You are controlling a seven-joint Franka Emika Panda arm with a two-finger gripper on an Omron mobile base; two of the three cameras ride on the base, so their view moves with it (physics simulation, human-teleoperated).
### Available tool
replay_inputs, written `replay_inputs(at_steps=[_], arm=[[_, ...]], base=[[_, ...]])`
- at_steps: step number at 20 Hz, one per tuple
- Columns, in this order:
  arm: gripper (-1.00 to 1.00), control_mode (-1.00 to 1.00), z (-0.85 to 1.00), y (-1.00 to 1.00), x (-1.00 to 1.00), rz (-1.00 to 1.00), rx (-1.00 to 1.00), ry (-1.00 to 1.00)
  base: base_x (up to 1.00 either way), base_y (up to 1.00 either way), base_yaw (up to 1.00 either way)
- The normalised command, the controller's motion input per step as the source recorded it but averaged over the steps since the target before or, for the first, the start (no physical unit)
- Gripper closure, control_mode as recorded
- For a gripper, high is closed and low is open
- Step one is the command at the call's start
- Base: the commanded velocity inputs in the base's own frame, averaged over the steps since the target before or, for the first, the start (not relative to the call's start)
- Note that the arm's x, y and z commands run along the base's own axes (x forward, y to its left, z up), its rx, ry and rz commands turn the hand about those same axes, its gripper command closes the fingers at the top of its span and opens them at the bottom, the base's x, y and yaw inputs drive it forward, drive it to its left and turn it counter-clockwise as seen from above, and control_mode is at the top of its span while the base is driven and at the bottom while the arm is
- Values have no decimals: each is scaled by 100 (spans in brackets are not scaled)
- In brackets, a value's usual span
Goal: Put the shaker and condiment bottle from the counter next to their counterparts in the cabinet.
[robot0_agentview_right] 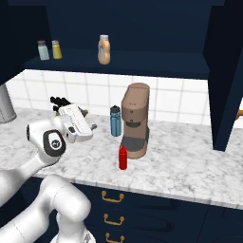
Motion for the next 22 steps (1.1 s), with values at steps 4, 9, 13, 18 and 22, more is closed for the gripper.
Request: replay_inputs(at_steps=[4,9,13,18,22], arm=[[-100,-100,-63,-18,-16,-37,0,6],[-100,-100,-72,-22,0,-25,0,5],[-100,-100,-55,-38,0,-16,0,1],[-100,-100,-50,-48,-14,-14,0,0],[-100,-100,-32,-29,-27,-21,0,0]], base=[[0,0,0],[0,0,0],[0,0,0],[0,0,0],[0,0,0]])
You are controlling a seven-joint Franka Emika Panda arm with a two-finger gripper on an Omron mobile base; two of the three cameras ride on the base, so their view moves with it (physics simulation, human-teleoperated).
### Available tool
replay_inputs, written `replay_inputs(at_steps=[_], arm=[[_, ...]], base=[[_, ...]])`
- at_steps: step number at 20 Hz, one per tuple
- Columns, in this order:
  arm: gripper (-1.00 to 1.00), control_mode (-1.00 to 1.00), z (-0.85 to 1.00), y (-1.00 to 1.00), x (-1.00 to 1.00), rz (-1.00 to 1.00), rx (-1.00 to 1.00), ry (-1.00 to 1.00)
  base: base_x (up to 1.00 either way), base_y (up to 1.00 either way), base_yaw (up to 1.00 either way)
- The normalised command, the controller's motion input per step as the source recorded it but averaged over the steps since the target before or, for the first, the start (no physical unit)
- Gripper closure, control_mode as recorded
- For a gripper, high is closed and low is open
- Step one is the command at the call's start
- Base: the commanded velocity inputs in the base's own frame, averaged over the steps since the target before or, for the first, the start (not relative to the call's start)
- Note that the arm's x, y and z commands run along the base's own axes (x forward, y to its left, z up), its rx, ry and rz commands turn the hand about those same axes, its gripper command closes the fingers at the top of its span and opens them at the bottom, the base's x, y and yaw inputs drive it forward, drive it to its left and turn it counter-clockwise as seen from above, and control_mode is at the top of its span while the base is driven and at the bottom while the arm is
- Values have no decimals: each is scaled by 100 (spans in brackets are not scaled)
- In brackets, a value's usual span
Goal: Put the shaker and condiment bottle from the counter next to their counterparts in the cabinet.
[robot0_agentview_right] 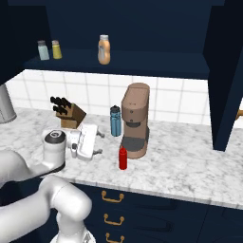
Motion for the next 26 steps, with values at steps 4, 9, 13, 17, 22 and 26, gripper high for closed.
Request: replay_inputs(at_steps=[4,9,13,17,22,26], arm=[[-100,-100,-32,-14,5,-12,0,0],[-100,-100,-33,-15,-12,-6,0,0],[-100,-100,-19,-16,-19,-7,0,0],[-100,-100,-29,-10,0,-3,0,0],[-100,-100,-20,0,0,-2,0,0],[-100,-100,-7,0,0,-3,0,0]], base=[[0,0,0],[0,0,0],[0,0,0],[0,0,0],[0,0,0],[0,0,0]])
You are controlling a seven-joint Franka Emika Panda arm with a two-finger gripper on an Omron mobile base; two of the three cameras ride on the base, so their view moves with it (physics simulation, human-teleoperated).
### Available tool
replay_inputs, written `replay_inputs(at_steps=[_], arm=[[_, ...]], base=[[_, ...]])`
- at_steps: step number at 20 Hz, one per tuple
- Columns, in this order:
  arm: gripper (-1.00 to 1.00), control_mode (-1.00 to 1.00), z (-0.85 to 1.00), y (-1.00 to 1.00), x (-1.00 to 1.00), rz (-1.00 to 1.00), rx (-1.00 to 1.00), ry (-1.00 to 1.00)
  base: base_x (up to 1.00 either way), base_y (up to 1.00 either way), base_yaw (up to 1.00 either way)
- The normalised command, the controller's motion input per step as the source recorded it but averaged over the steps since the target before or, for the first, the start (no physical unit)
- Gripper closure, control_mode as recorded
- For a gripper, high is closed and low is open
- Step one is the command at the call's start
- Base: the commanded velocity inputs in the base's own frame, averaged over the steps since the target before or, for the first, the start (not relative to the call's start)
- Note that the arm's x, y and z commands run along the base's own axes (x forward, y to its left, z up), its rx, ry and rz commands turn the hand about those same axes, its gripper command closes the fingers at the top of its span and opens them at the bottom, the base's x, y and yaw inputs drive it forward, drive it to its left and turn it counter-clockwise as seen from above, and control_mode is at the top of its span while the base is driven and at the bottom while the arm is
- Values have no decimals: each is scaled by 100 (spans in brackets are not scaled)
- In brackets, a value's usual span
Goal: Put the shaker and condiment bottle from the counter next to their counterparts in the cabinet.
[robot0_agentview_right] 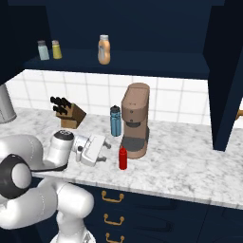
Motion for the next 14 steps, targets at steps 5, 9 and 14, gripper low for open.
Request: replay_inputs(at_steps=[5,9,14], arm=[[-100,-100,-21,0,0,-2,0,0],[-100,-100,-16,0,3,-2,0,0],[-100,-100,-8,-2,10,-1,0,0]], base=[[0,0,0],[0,0,0],[0,0,0]])
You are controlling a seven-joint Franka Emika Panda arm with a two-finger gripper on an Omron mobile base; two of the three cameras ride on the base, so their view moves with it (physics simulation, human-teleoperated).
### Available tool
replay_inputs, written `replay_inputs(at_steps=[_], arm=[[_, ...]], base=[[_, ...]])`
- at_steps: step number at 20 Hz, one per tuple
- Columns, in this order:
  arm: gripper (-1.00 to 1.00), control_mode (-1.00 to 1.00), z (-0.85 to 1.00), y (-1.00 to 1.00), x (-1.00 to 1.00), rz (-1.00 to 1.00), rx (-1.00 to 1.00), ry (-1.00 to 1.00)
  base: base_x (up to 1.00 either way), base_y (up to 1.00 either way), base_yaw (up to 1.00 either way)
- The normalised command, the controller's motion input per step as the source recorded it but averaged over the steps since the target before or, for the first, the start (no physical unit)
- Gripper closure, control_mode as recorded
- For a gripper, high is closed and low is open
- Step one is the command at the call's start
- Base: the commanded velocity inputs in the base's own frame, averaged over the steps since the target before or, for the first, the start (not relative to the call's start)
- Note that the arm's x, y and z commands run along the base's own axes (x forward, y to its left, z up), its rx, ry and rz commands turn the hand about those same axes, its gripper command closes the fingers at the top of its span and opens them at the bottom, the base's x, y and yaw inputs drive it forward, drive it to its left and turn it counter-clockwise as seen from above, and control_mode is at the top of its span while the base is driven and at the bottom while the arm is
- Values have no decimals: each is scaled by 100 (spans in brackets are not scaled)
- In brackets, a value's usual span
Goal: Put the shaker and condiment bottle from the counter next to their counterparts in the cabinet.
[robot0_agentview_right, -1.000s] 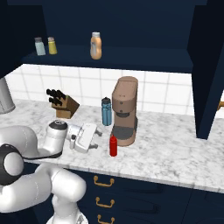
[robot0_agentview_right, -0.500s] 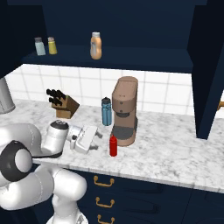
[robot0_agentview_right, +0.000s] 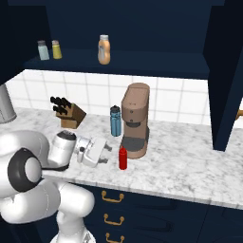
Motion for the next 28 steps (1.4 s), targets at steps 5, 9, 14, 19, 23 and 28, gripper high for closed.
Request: replay_inputs(at_steps=[5,9,14,19,23,28], arm=[[-100,-100,-8,-7,14,0,0,0],[-100,-100,-15,-9,12,0,0,0],[-100,-100,-21,-5,15,0,0,0],[-100,-100,-17,-7,9,0,0,0],[-100,-100,-14,-3,14,0,0,0],[-100,-100,-12,0,16,0,0,0]], base=[[0,0,0],[0,0,0],[0,0,0],[0,0,0],[0,0,0],[0,0,0]])
